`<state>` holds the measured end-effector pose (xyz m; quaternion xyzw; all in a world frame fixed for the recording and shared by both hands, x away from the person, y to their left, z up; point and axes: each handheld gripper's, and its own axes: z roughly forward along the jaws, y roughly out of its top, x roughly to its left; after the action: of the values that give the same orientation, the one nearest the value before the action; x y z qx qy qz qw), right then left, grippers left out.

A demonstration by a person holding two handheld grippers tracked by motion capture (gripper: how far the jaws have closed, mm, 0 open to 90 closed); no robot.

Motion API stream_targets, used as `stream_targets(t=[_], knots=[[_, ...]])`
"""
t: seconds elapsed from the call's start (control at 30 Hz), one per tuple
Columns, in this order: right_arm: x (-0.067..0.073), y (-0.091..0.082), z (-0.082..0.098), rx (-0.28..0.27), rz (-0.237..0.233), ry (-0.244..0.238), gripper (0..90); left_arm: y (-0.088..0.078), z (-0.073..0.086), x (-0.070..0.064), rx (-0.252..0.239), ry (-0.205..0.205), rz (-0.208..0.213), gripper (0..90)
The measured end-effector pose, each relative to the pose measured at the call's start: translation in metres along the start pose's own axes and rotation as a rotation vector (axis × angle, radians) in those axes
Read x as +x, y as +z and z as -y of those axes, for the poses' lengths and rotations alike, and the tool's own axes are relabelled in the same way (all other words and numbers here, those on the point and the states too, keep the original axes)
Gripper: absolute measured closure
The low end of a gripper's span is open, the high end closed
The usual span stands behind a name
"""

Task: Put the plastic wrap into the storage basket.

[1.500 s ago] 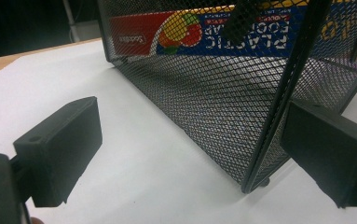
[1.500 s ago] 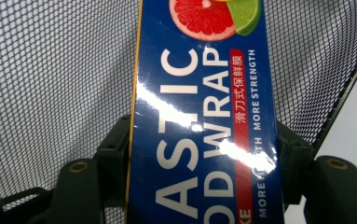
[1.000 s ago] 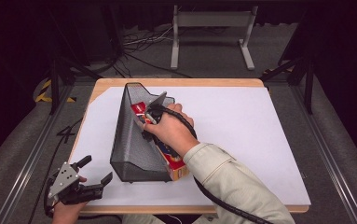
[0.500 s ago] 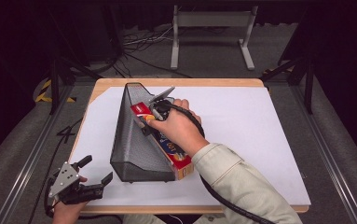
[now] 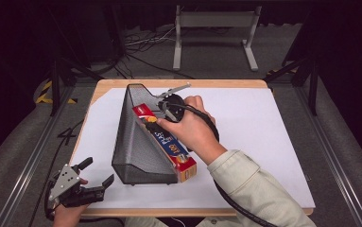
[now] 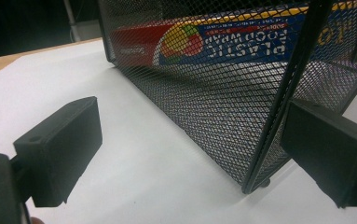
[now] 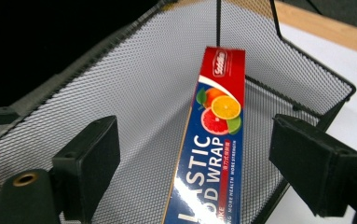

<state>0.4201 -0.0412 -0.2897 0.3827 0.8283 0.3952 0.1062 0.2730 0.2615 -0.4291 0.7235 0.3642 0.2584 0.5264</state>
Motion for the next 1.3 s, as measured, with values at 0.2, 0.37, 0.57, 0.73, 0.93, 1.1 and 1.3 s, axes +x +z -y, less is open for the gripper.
stream_targets(t=[0.2, 0.37, 0.57, 0.73, 0.93, 1.1, 1.3], knots=[[0.000, -0.015, 0.006, -0.086, -0.033, -0.081, 16.4, 0.001, 0.000, 0.000, 0.004, 0.000, 0.003, 6.4], [-0.003, -0.029, 0.011, -0.134, -0.044, -0.130, 15.9, 0.001, 0.000, 0.001, 0.002, -0.003, 0.004, 6.4], [-0.016, -0.051, 0.021, -0.158, -0.040, -0.123, 16.0, 0.003, 0.000, 0.001, 0.006, -0.001, 0.007, 6.4], [-0.029, -0.071, 0.032, -0.172, -0.034, -0.106, 16.0, 0.004, -0.001, 0.000, 0.011, 0.002, 0.005, 6.4], [-0.046, -0.096, 0.046, -0.175, -0.011, -0.083, 16.0, 0.005, -0.001, 0.000, 0.009, 0.003, 0.006, 6.4], [-0.059, -0.115, 0.058, -0.189, -0.004, -0.106, 16.0, 0.004, -0.001, 0.000, 0.009, 0.000, 0.001, 6.4], [-0.078, -0.139, 0.073, -0.197, 0.023, -0.134, 16.0, 0.004, -0.001, 0.000, 0.008, -0.002, -0.003, 6.4]])
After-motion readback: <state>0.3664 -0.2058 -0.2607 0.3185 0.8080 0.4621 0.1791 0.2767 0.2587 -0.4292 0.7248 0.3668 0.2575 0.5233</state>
